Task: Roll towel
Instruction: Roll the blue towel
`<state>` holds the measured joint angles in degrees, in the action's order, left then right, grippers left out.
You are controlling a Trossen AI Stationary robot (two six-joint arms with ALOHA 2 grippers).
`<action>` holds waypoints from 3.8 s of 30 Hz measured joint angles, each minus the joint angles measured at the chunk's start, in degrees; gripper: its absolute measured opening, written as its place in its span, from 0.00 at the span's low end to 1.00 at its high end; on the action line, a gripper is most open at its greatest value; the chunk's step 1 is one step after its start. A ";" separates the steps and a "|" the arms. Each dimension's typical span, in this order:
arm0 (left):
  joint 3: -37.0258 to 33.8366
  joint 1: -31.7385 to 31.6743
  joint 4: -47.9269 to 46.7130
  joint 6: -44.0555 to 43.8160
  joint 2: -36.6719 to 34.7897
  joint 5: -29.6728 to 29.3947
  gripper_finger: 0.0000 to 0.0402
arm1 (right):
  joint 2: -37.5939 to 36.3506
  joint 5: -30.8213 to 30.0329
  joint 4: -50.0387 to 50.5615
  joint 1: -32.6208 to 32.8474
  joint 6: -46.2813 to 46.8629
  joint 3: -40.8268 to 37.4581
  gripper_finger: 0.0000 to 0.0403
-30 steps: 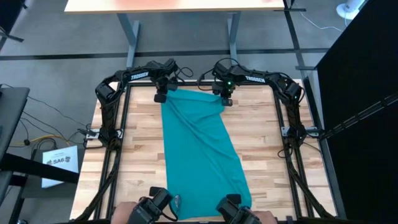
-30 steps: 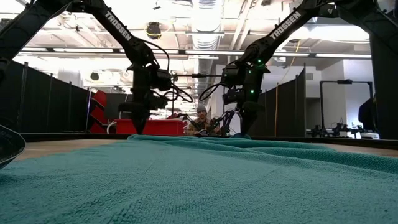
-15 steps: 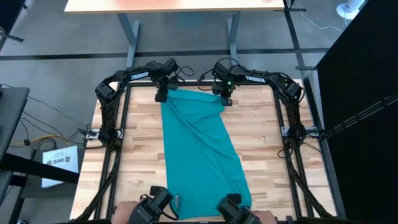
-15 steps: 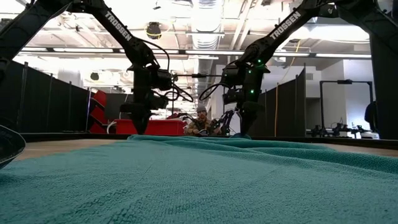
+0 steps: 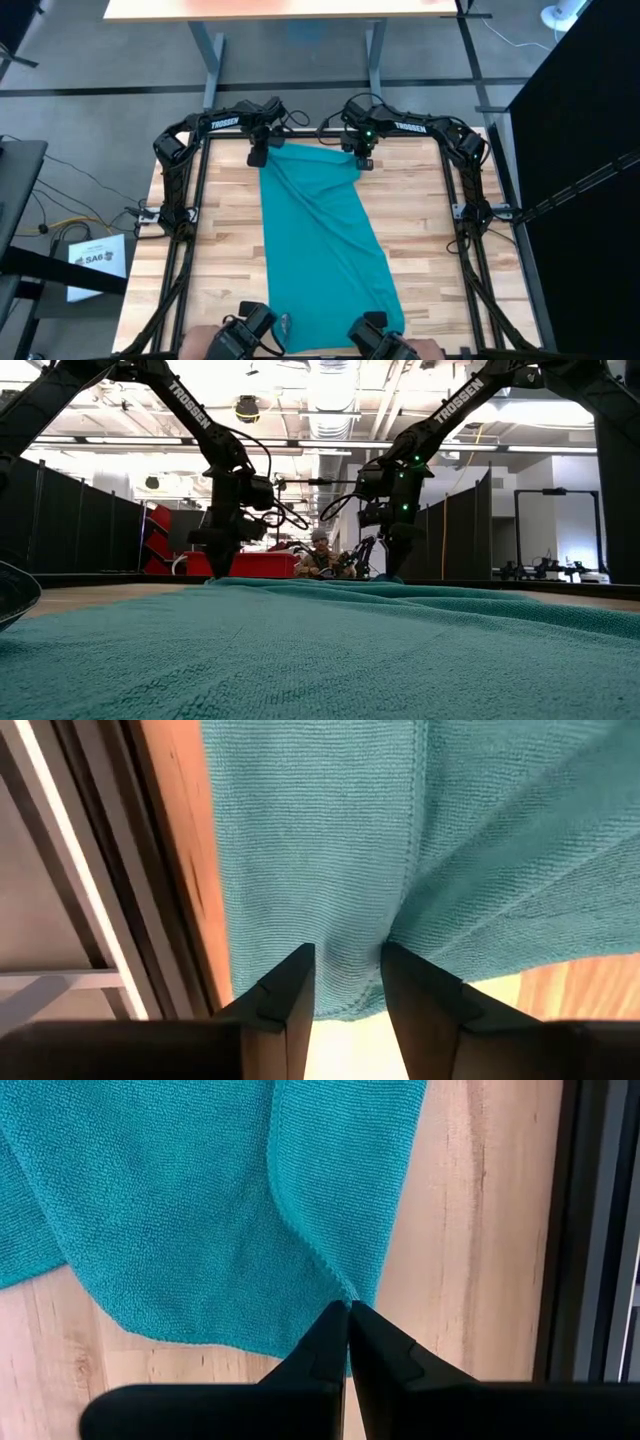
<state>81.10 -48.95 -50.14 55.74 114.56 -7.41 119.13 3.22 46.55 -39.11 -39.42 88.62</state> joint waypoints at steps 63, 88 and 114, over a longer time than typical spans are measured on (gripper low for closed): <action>21.66 -4.55 -16.10 -11.69 -9.29 3.76 0.00 | -0.20 1.80 18.13 -15.29 5.85 34.88 0.00; 24.46 13.36 -29.57 -28.42 -19.79 5.39 0.00 | -24.83 7.59 27.74 -6.35 12.60 19.07 0.00; 14.44 47.85 -34.96 -56.85 -22.91 -4.01 0.00 | -53.49 6.69 24.66 26.16 32.93 -17.69 0.00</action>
<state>95.54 -1.10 -85.10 -1.12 91.66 -11.42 65.64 9.91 71.20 -12.95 -6.48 70.93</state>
